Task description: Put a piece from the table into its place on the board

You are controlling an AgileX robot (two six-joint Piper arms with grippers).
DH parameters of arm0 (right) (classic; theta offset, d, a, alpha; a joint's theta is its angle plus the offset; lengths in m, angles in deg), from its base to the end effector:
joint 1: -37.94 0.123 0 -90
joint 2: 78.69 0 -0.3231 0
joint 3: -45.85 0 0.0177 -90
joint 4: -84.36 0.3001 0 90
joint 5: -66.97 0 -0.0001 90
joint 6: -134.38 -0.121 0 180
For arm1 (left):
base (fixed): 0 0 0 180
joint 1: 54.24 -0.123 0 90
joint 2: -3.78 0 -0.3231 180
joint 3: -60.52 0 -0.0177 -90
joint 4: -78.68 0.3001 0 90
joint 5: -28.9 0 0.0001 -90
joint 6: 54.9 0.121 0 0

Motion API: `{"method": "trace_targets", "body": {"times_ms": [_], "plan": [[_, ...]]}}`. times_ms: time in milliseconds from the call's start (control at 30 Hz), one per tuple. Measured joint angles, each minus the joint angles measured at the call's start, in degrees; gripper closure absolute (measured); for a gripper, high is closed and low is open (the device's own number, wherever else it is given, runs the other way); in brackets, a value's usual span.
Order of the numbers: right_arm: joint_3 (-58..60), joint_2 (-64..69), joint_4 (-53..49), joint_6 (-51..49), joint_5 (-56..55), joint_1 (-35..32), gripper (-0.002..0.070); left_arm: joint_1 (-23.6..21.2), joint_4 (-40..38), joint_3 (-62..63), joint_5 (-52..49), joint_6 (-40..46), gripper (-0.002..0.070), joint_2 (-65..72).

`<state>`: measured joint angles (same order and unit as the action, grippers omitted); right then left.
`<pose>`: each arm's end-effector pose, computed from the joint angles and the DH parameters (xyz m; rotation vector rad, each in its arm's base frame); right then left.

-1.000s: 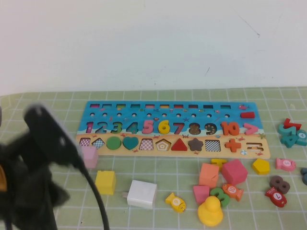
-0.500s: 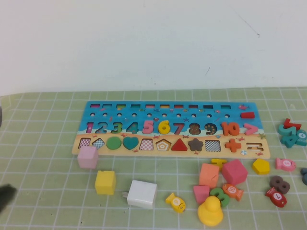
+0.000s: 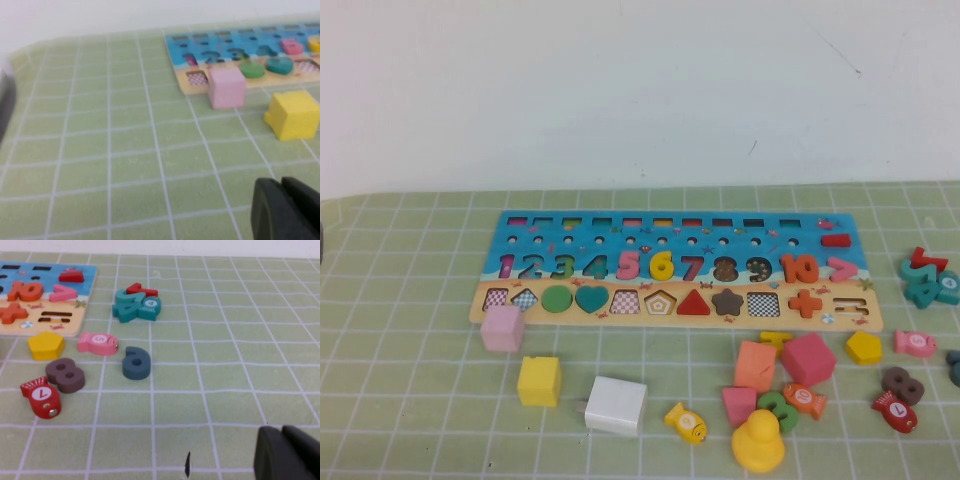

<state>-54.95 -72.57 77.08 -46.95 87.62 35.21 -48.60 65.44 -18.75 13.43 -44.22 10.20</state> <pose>0.0923 -0.0098 0.1665 -0.0132 1.8489 -0.1414 0.0943 -0.0168 0.1767 0.0990 1.7580 -0.1520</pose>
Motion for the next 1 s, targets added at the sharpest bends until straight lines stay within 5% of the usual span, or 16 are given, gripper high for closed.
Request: {"method": "trace_targets", "body": {"times_ms": [1000], "plan": [[0.00,0.00,0.00,0.53,0.00,0.00,0.0666,-0.47,4.63,0.20,-3.36,-7.12,0.0676,-0.35]]}}
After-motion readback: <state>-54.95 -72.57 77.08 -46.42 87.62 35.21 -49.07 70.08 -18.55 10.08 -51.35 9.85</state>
